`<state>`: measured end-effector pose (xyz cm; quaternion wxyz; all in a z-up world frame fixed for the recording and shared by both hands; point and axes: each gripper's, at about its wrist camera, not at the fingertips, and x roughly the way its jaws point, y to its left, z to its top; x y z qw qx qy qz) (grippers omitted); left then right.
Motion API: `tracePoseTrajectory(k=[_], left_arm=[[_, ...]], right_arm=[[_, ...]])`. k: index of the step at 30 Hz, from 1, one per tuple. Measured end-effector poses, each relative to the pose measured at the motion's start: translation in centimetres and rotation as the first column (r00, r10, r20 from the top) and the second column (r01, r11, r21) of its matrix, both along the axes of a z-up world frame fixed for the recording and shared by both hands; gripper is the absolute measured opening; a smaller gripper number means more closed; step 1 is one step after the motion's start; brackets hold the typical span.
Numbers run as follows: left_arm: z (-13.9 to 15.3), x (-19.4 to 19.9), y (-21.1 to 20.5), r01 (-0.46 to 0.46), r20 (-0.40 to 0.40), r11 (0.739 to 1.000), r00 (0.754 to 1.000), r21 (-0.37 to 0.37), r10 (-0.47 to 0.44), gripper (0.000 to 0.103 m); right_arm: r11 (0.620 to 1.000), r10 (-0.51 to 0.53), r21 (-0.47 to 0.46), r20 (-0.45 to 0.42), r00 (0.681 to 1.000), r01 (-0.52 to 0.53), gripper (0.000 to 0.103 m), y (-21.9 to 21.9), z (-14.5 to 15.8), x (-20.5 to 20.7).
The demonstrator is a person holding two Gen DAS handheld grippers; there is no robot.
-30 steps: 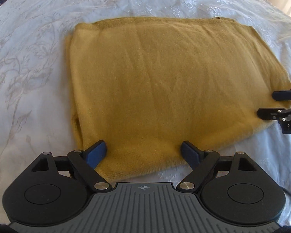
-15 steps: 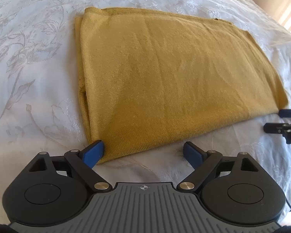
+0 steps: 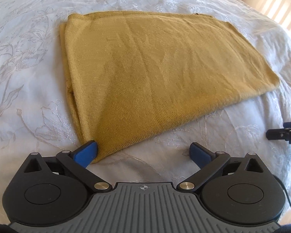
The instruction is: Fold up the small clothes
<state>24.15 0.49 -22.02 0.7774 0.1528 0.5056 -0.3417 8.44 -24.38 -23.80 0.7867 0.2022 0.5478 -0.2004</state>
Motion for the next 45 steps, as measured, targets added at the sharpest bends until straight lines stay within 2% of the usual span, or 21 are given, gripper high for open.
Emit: tracePoseTrajectory(k=[4,7,9,12,17,21,25,29,32,37,41,45], left_arm=[[-0.1,-0.9,-0.2,0.009,0.013,1.000,1.000,0.023,-0.009,0.103],[-0.5,-1.2,-0.3,-0.023,-0.053,0.998,0.998,0.063,0.026,0.103],[-0.4,-1.8,-0.4,-0.032,-0.052,0.997,0.998,0.076,0.036,0.102],[0.2,-2.2,-0.7,-0.075,-0.094,0.993,0.992,0.089,0.084,0.102],[3.1,-2.9,-1.2,-0.219,-0.157,0.976,0.963,0.013,0.218,0.101],[5.3,-2.0,-3.4,-0.314,-0.104,0.949,0.945,-0.020,0.311,0.101],[6.1,0.6,-6.3,-0.388,-0.085,0.921,0.919,-0.032,0.384,0.101],[5.3,2.2,-9.4,-0.381,-0.038,0.925,0.924,0.014,0.381,0.101],[3.8,2.7,-11.1,-0.358,-0.039,0.931,0.932,0.067,0.361,0.101],[0.7,2.1,-11.8,-0.323,-0.087,0.931,0.936,0.170,0.341,0.102],[0.1,2.0,-11.3,-0.327,-0.101,0.929,0.933,0.172,0.347,0.102],[-0.3,2.6,-11.4,-0.321,-0.120,0.927,0.930,0.197,0.347,0.103]], right_arm=[[1.000,-0.007,-0.025,0.003,1.000,0.007,0.103,1.0,-0.3,-0.5],[1.000,-0.003,-0.021,0.018,1.000,0.003,0.103,1.9,-0.3,-1.0],[1.000,0.003,-0.010,0.026,1.000,-0.002,0.103,1.7,-0.4,-1.3],[1.000,0.015,0.012,0.035,0.999,-0.016,0.103,1.0,-0.8,-1.4],[0.996,0.071,0.047,0.036,0.997,-0.073,0.103,-0.2,-1.0,-1.4],[0.991,0.117,0.063,0.041,0.992,-0.120,0.103,-0.9,-1.1,-1.4],[0.978,0.186,0.084,0.043,0.982,-0.189,0.103,-1.5,-1.0,-1.6],[0.957,0.241,0.149,0.066,0.968,-0.248,0.103,-3.3,-0.8,-1.7],[0.942,0.242,0.209,0.113,0.964,-0.261,0.103,-5.3,-0.2,-2.0],[0.949,0.171,0.223,0.231,0.958,-0.223,0.102,-9.6,2.3,-2.1],[0.956,0.092,0.239,0.306,0.948,-0.170,0.102,-12.5,3.8,-0.8],[0.945,0.040,0.296,0.315,0.948,-0.138,0.102,-15.0,3.0,2.3]])
